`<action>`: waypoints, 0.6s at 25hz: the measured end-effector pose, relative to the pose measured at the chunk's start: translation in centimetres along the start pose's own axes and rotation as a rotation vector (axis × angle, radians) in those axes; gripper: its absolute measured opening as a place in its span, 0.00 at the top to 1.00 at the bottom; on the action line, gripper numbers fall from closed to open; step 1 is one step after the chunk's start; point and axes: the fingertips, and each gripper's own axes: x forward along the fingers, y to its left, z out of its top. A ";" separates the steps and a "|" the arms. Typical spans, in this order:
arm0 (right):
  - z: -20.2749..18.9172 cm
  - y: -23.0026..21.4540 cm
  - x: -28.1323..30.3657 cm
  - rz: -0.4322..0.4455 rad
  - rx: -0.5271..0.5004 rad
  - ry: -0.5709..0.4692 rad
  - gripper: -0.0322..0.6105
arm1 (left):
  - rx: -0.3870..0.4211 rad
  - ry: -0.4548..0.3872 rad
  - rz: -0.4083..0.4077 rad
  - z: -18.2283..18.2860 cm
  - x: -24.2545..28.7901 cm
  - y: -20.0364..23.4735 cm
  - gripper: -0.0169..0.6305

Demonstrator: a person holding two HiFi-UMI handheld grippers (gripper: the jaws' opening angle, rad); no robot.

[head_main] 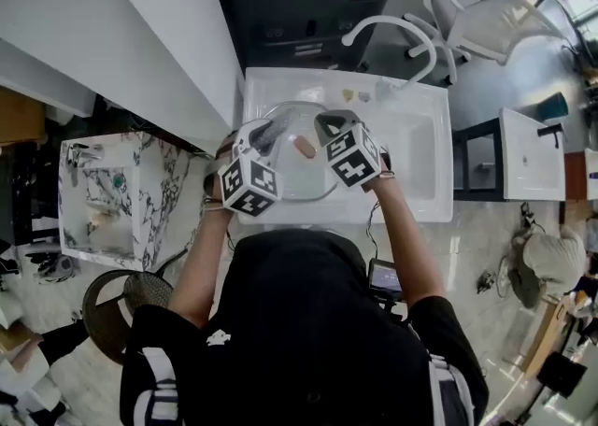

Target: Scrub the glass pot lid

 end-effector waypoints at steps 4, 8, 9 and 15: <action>4.6 -1.7 -2.6 -0.045 0.074 -0.127 0.95 | -0.009 -0.080 0.052 3.5 -1.6 2.6 0.86; 8.8 -2.9 -5.6 -0.079 0.129 -0.256 0.95 | -0.026 -0.158 0.101 6.5 -3.3 5.1 0.86; 9.8 -3.3 -6.4 -0.094 0.136 -0.287 0.95 | -0.036 -0.180 0.115 7.3 -3.7 5.8 0.86; 13.6 -5.4 -10.7 -0.194 0.164 -0.453 0.95 | -0.071 -0.312 0.179 11.2 -6.5 9.2 0.86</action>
